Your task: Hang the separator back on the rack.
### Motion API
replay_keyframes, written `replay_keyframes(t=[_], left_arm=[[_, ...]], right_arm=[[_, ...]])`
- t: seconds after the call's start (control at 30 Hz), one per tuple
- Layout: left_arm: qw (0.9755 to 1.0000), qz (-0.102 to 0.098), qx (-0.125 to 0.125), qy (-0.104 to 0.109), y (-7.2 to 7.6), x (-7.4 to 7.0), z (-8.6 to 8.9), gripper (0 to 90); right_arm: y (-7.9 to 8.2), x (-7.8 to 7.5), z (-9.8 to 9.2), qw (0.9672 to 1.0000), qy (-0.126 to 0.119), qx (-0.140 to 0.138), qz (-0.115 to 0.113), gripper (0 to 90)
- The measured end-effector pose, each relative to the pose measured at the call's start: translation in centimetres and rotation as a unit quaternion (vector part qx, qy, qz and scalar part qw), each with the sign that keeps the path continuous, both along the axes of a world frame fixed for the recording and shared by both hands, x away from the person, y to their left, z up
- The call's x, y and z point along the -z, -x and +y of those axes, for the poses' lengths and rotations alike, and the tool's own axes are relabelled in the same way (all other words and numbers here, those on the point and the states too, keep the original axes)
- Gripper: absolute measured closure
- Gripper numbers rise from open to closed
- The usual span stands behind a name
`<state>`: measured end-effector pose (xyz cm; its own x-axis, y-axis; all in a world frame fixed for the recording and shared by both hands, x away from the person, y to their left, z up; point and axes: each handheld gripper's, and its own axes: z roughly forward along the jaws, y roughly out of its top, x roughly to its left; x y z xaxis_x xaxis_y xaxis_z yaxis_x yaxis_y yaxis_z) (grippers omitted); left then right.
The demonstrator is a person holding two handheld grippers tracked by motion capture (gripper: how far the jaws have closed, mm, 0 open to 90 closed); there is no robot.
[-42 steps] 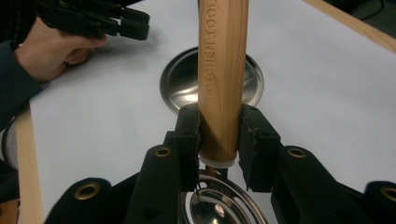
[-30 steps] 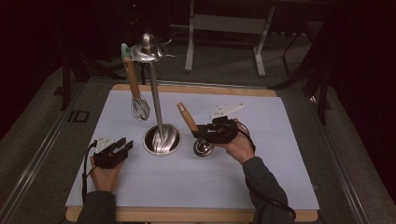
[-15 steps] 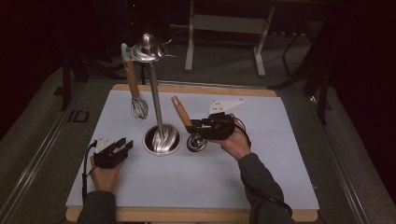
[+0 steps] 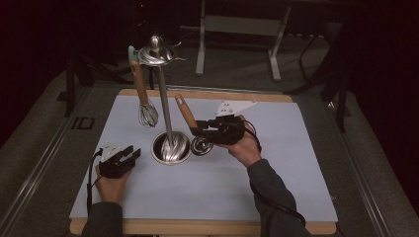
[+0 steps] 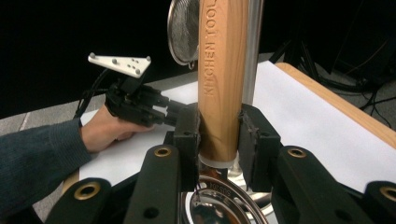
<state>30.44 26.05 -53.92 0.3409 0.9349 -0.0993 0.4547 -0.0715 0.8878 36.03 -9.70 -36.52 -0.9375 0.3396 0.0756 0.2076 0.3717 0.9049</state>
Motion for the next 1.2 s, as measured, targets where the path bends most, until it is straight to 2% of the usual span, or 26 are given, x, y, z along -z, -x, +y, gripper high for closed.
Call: replay_keyframes(t=[0.77, 1.2], left_arm=[[1.0000, -0.001, -0.001, -0.001, 0.0, 0.0, 0.0, 62.7], [1.0000, 0.000, 0.000, -0.002, 0.0, 0.0, 0.0, 62.7]], right_arm=[[0.7, -2.4, 0.2, 0.9997, -0.006, -0.007, -0.024, 70.8], [0.6, -3.5, 0.3, 0.9994, -0.013, -0.012, -0.029, 70.8]])
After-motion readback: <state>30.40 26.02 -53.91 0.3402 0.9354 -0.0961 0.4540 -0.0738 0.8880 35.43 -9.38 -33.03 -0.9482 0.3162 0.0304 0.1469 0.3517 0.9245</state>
